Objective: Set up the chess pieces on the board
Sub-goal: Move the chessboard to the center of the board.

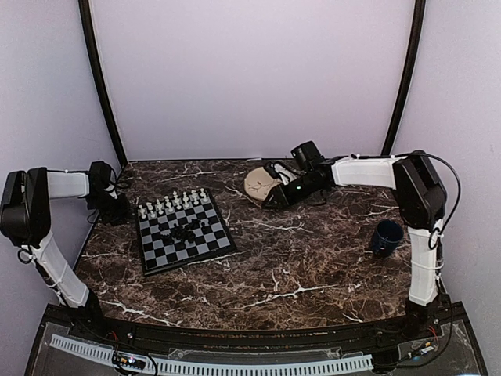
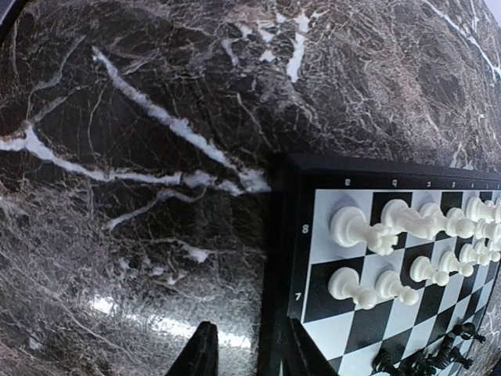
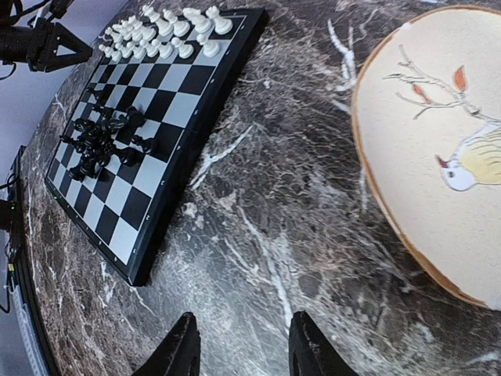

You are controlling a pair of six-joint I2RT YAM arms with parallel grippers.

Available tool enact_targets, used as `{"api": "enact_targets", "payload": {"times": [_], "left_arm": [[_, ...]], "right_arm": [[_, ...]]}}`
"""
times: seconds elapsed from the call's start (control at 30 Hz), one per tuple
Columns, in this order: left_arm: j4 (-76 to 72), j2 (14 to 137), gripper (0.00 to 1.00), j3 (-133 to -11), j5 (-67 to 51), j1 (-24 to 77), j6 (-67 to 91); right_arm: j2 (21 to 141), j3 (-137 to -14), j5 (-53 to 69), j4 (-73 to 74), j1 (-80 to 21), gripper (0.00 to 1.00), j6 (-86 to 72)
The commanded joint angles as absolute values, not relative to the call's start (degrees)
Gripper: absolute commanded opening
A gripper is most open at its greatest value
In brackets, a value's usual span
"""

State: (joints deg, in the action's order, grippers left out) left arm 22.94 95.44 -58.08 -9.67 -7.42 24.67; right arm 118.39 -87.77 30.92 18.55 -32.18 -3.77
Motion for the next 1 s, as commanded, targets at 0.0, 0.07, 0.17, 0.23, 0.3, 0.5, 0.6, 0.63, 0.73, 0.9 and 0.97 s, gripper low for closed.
{"api": "enact_targets", "payload": {"times": [0.0, 0.07, 0.17, 0.23, 0.3, 0.5, 0.6, 0.63, 0.73, 0.9, 0.97], "left_arm": [[24.02, 96.71, 0.3, -57.99, -10.63, -8.84, 26.56], [23.83, 98.29, 0.27, -59.55, -11.45, -9.57, 26.92], [23.63, 101.0, 0.13, -62.31, -11.52, -9.9, 27.56], [23.17, 102.73, 0.07, -64.09, -11.29, -10.18, 28.2], [21.78, 104.54, 0.01, -65.8, -11.61, -10.4, 28.84], [20.88, 111.48, 0.0, -71.72, -13.62, -10.55, 30.04], [19.73, 113.37, 0.0, -73.26, -13.42, -10.64, 30.8], [19.38, 113.95, 0.0, -73.97, -13.82, -10.64, 30.99], [19.02, 115.13, 0.0, -74.77, -15.05, -10.64, 31.49], [17.28, 115.58, 0.0, -73.45, -18.42, -10.55, 31.95], [17.05, 115.58, 0.0, -72.78, -19.09, -10.46, 31.9]], "right_arm": [[123.2, -93.54, 33.37, 19.14, -35.17, 0.39, -5.83], [125.66, -96.37, 33.35, 19.91, -36.26, 0.38, -5.97], [128.95, -99.43, 32.71, 21.24, -37.67, 0.37, -5.39], [130.91, -100.88, 32.13, 22.17, -38.34, 0.36, -4.81], [131.92, -101.42, 31.86, 22.57, -38.95, 0.35, -4.3], [132.87, -100.99, 30.72, 23.86, -40.34, 0.33, -1.46], [133.03, -100.37, 30.52, 24.46, -40.97, 0.34, 0.11], [133.04, -100.03, 30.71, 24.7, -41.19, 0.34, 0.63], [132.83, -99.2, 31.67, 25.14, -41.69, 0.36, 2.39], [132.81, -98.79, 33.44, 26.52, -42.02, 0.43, 5.25], [132.83, -98.89, 34.15, 26.98, -42.09, 0.46, 6.33]]}}
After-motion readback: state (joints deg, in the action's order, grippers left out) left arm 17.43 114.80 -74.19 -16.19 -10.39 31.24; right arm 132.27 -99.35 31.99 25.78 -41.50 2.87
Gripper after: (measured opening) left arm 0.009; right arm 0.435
